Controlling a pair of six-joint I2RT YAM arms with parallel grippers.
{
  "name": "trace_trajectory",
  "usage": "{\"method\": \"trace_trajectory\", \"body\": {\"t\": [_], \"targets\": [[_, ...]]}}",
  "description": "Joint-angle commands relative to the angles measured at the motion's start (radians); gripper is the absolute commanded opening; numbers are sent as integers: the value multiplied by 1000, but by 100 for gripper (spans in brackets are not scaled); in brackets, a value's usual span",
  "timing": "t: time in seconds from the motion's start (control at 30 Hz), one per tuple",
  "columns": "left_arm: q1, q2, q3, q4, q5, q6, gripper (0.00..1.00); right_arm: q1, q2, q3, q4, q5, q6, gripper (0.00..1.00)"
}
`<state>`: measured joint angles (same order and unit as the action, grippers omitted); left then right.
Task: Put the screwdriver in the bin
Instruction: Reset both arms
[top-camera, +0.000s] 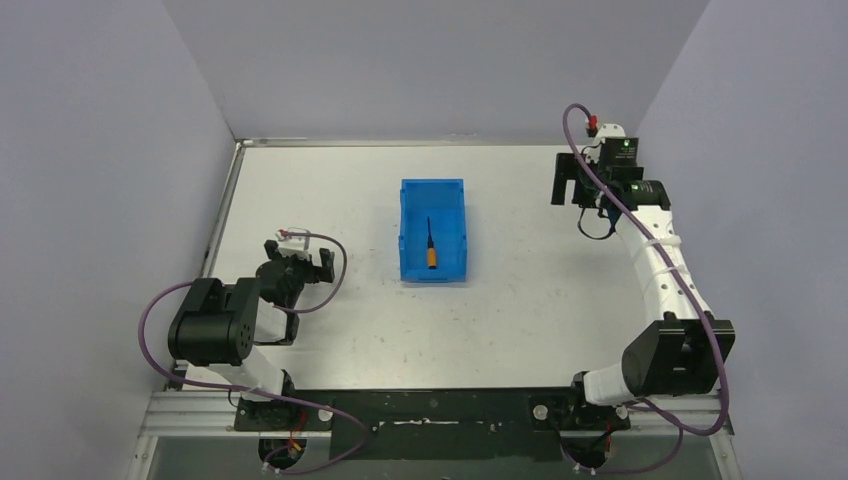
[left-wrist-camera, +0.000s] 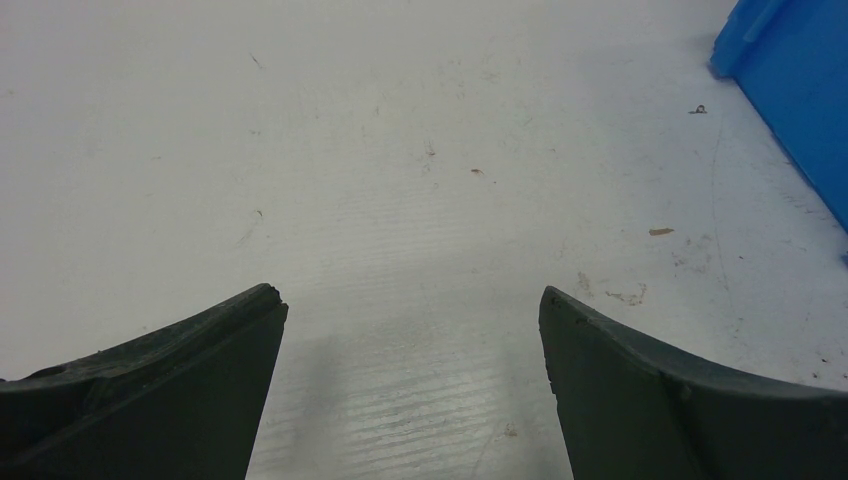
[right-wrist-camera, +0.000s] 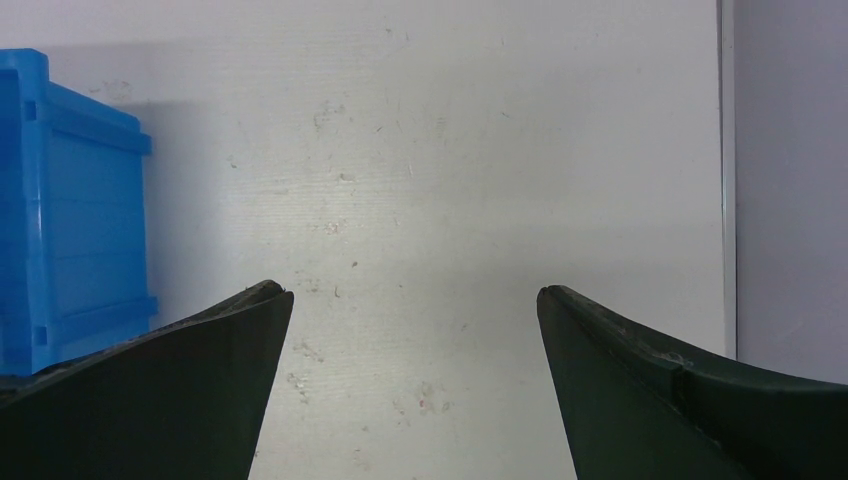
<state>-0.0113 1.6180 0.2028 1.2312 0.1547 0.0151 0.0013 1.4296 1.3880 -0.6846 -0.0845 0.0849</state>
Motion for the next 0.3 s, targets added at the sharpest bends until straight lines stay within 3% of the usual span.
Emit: {"method": "trace_trajectory", "body": {"t": [0.0, 0.27], "targets": [[5, 5, 20, 67, 15, 1, 97, 2, -43, -22, 61, -6, -16, 100], [6, 4, 20, 67, 16, 0, 97, 1, -43, -24, 71, -10, -12, 100]]}}
